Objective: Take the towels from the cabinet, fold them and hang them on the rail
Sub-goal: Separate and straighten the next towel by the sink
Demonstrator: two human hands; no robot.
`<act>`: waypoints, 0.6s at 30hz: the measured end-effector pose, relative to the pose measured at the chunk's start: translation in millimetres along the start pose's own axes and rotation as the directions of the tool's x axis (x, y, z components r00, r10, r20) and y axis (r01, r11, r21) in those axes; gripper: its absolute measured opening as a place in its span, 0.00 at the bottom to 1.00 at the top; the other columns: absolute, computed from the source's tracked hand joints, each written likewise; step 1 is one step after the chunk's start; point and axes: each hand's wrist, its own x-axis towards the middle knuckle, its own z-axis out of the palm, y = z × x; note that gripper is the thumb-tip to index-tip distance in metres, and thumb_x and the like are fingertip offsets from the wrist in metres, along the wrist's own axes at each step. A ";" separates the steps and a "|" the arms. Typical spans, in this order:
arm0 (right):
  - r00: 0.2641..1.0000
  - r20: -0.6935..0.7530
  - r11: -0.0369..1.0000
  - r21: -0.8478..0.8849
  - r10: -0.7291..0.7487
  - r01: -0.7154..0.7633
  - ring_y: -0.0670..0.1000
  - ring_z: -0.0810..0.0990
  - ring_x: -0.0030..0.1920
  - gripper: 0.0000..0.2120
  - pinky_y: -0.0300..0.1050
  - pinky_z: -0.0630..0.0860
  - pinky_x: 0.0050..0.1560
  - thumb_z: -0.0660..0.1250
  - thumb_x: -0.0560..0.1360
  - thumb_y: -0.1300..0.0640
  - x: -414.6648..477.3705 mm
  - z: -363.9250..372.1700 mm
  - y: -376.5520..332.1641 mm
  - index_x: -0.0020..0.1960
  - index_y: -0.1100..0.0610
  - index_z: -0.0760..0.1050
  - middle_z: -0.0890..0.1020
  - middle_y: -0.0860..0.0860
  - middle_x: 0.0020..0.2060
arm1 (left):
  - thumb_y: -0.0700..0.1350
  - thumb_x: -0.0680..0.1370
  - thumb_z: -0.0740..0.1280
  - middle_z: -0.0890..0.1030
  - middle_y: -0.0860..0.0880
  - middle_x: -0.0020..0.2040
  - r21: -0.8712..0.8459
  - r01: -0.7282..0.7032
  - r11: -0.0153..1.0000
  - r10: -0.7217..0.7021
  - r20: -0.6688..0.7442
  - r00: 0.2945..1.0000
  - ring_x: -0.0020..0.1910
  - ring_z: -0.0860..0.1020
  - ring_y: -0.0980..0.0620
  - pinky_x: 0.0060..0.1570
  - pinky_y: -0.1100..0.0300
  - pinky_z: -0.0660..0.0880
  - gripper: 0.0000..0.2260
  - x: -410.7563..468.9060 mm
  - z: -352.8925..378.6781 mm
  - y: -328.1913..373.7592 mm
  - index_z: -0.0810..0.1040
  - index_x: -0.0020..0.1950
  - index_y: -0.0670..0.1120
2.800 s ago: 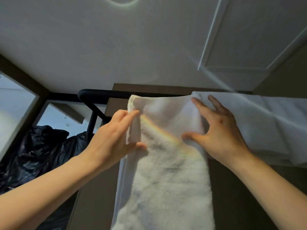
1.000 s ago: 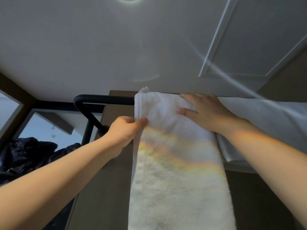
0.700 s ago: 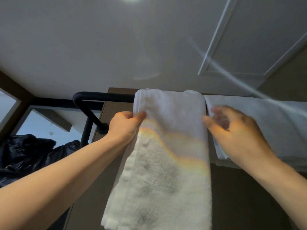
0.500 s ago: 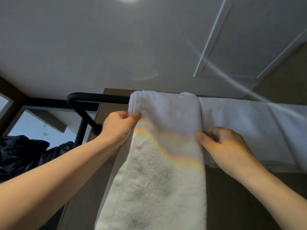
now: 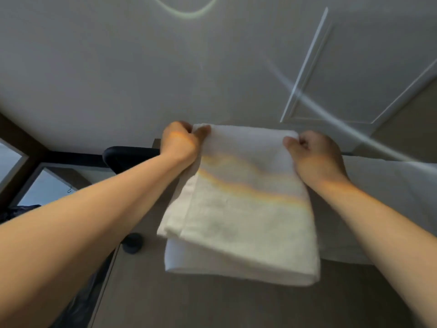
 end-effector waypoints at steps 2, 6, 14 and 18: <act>0.999 0.043 0.993 -0.116 0.019 -0.014 0.63 0.78 0.52 0.18 0.46 0.64 0.41 0.61 0.79 0.47 19.4 9.6 -1.5 0.36 0.58 0.68 0.80 0.63 0.49 | 0.56 0.78 0.66 0.81 0.36 0.52 0.253 0.027 0.967 -0.044 0.064 0.997 0.52 0.79 0.39 0.48 0.52 0.75 0.20 17.3 9.7 -2.7 0.79 0.49 0.38; 0.995 0.103 0.947 -0.320 -0.005 0.038 0.63 0.77 0.57 0.16 0.50 0.70 0.50 0.62 0.78 0.46 28.6 25.5 4.0 0.39 0.57 0.71 0.81 0.64 0.53 | 0.61 0.81 0.54 0.80 0.40 0.55 0.700 -0.089 0.709 0.020 0.106 0.994 0.55 0.78 0.40 0.44 0.55 0.67 0.24 19.4 16.3 -10.2 0.79 0.53 0.43; 0.990 0.086 0.961 -0.242 -0.115 0.133 0.62 0.74 0.61 0.15 0.53 0.71 0.59 0.65 0.78 0.48 -1.4 16.2 12.5 0.56 0.59 0.77 0.80 0.59 0.58 | 0.62 0.79 0.58 0.70 0.39 0.65 0.516 -0.103 0.850 0.063 0.094 0.994 0.64 0.70 0.37 0.60 0.49 0.68 0.27 -19.4 4.3 -9.6 0.68 0.67 0.41; 0.986 0.063 0.978 -0.135 -0.151 0.159 0.59 0.75 0.59 0.17 0.53 0.73 0.58 0.66 0.77 0.48 -27.7 6.6 11.5 0.60 0.57 0.75 0.79 0.56 0.57 | 0.59 0.78 0.64 0.69 0.40 0.63 0.192 -0.081 0.978 0.061 0.108 0.992 0.56 0.74 0.40 0.51 0.55 0.70 0.27 -57.6 -4.9 -19.2 0.65 0.66 0.40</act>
